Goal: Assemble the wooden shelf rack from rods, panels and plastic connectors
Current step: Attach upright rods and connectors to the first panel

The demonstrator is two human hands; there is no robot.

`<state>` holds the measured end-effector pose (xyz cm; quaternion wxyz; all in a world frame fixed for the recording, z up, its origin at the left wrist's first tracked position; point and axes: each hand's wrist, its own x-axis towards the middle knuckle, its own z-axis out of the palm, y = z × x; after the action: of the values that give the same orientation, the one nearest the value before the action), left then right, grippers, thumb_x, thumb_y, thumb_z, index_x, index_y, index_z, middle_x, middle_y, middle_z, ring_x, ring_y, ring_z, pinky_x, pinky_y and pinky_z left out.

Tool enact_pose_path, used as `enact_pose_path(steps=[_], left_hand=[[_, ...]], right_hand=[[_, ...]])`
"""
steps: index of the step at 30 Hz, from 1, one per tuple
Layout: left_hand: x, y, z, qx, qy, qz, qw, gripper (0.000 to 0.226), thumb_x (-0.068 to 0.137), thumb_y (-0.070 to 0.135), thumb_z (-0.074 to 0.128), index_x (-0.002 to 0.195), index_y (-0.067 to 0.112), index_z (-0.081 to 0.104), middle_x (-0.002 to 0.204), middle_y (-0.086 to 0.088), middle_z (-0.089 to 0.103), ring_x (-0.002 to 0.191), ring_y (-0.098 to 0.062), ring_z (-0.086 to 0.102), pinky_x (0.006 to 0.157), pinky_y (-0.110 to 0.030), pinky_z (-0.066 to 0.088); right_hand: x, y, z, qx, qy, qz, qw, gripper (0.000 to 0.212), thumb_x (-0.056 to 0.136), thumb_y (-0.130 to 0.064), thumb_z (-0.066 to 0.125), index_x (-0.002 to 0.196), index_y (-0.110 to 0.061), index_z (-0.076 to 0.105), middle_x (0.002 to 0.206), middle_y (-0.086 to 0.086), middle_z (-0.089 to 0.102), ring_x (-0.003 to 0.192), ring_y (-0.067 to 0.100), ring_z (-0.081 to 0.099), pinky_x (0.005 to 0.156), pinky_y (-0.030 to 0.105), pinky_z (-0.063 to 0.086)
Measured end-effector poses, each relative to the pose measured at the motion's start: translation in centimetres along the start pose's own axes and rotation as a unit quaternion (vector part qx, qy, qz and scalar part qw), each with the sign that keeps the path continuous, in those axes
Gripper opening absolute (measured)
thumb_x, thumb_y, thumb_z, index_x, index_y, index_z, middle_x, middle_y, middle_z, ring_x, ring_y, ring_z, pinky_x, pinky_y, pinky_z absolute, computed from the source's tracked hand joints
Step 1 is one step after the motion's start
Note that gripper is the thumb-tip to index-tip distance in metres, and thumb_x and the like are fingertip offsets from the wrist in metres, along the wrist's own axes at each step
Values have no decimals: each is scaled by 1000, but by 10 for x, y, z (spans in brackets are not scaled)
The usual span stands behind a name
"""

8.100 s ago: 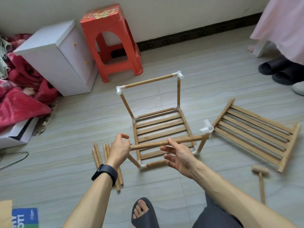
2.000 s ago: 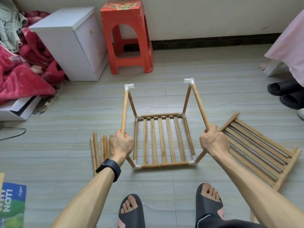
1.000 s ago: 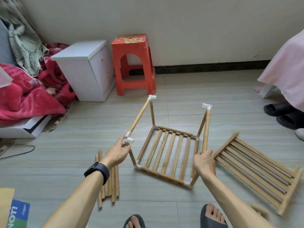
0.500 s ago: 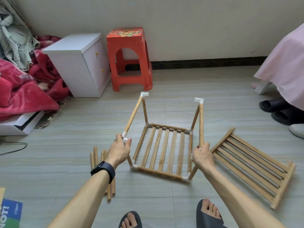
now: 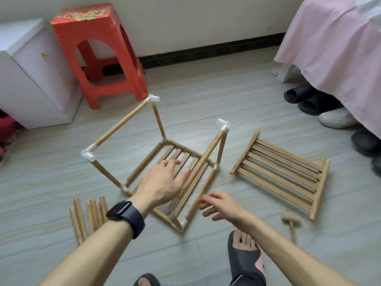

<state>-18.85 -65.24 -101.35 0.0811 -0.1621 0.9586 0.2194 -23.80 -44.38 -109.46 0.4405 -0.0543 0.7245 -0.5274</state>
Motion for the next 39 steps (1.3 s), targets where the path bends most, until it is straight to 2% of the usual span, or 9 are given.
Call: enact_pose_path(steps=[3,6,10,13,16,19,23,30,39], left_hand=[[16,32,14,41,-32,32,998,69,96,68,39,152,28,34,142,-5,54,126,-24,54,102,-44,48],[38,55,28,22,-20,54,998,54,98,57,44,142,26,40,119,1,61,102,-20,59,87,-42,54],[64,63,49,-6,17,45,999,31,101,52,41,118,26,43,87,4,64,73,-19,61,63,-43,55],[69,61,63,-26,42,51,997,21,102,48,40,106,27,42,65,3,59,53,-18,56,43,-33,41],[67,60,68,-32,52,67,996,17,103,44,40,101,27,39,61,1,57,50,-20,54,42,-33,37],[66,57,64,-33,39,75,996,14,105,39,38,104,25,39,70,-1,63,56,-23,60,49,-47,52],[50,47,57,-40,-24,102,994,15,105,41,38,109,26,39,82,-5,68,68,-27,66,60,-52,56],[-8,19,35,145,-65,173,972,21,106,47,34,119,30,36,81,5,59,67,-18,58,61,-40,55],[-58,17,-3,75,-185,59,978,42,101,47,53,140,35,44,119,1,62,105,-20,61,94,-39,53]], right_hand=[[32,38,-54,109,143,75,981,36,102,-42,55,119,-11,64,109,4,74,89,18,73,71,31,54],[59,66,-101,287,243,132,917,46,104,-38,53,137,-5,51,127,11,65,107,26,66,82,35,55],[86,90,-141,400,316,161,845,53,108,-31,45,154,-5,35,155,18,43,140,28,48,113,38,42],[99,103,-163,482,351,154,788,51,108,-26,43,154,-6,36,155,15,44,141,25,47,115,38,40],[105,107,-175,540,369,135,744,43,107,-30,47,143,-7,48,129,11,62,112,19,64,86,27,55],[103,99,-178,565,376,112,726,24,105,-36,52,113,-13,55,91,4,62,69,12,59,45,20,50],[88,67,-193,579,368,55,726,17,106,-29,51,107,-13,57,86,7,60,68,15,61,50,20,50],[23,-27,-193,621,307,-58,718,16,105,-19,53,94,-11,60,89,8,63,74,19,65,51,18,55],[-72,-120,-91,534,129,-131,825,18,99,-19,64,100,-4,73,91,12,78,79,22,77,62,23,60]])
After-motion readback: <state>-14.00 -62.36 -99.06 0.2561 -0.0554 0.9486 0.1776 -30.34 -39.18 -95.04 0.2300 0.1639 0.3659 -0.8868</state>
